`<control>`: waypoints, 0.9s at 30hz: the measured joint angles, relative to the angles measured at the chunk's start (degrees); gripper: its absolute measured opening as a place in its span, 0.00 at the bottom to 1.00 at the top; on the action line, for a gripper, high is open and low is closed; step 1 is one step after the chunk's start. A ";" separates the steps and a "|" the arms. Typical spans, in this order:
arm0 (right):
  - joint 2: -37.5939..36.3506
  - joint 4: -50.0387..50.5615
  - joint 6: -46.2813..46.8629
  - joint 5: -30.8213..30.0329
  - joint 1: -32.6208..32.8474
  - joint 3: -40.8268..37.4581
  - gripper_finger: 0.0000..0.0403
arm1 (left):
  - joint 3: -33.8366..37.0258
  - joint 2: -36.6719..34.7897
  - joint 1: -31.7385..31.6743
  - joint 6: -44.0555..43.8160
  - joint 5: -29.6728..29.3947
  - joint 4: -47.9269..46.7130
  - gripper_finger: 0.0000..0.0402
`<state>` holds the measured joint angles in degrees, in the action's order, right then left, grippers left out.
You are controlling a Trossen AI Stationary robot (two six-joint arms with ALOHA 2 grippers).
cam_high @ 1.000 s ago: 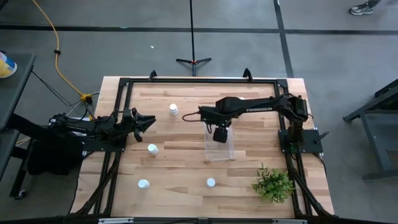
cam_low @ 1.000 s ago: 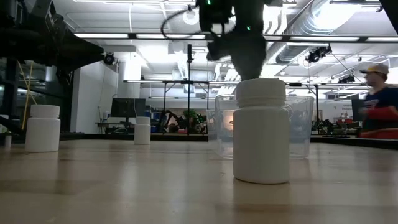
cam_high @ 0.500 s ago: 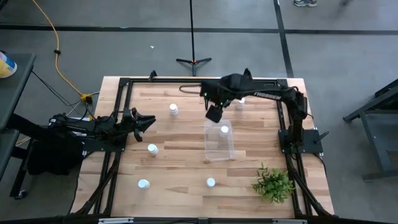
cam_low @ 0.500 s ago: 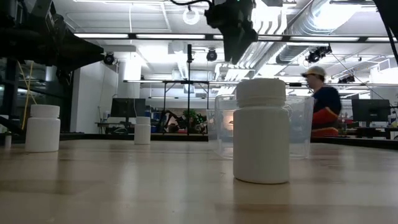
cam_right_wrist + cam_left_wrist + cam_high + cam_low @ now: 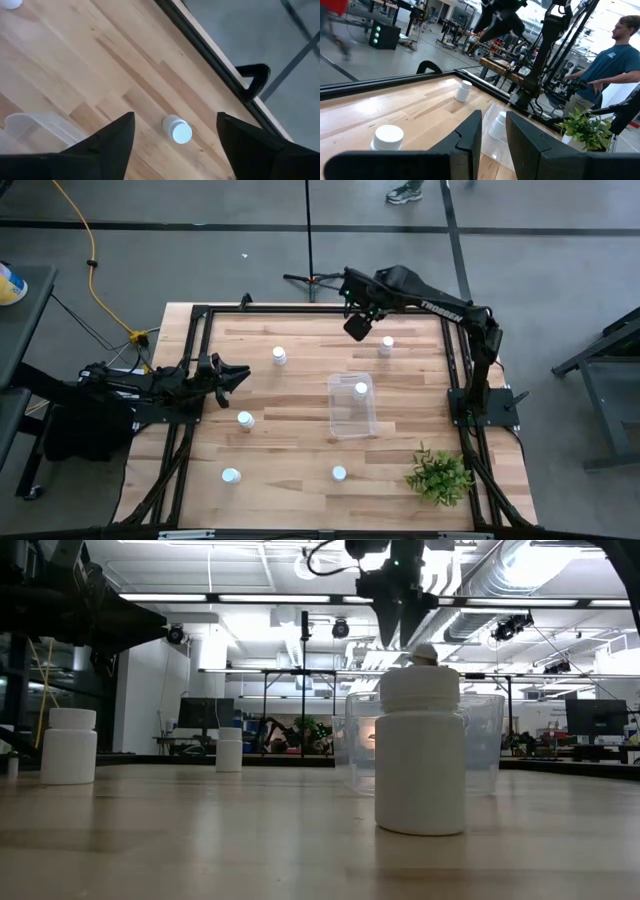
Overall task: Pick and place pill bottles into a basket
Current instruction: Put the pill bottle into the bin
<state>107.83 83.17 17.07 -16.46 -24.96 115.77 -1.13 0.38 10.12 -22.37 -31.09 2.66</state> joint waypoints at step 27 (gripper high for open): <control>-6.91 2.98 3.21 3.50 -7.54 -0.30 0.80 | 0.00 0.00 0.00 0.02 -0.16 -0.02 0.31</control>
<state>100.93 86.16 20.28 -12.96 -32.50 115.46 -1.13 0.38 10.12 -22.35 -31.25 2.63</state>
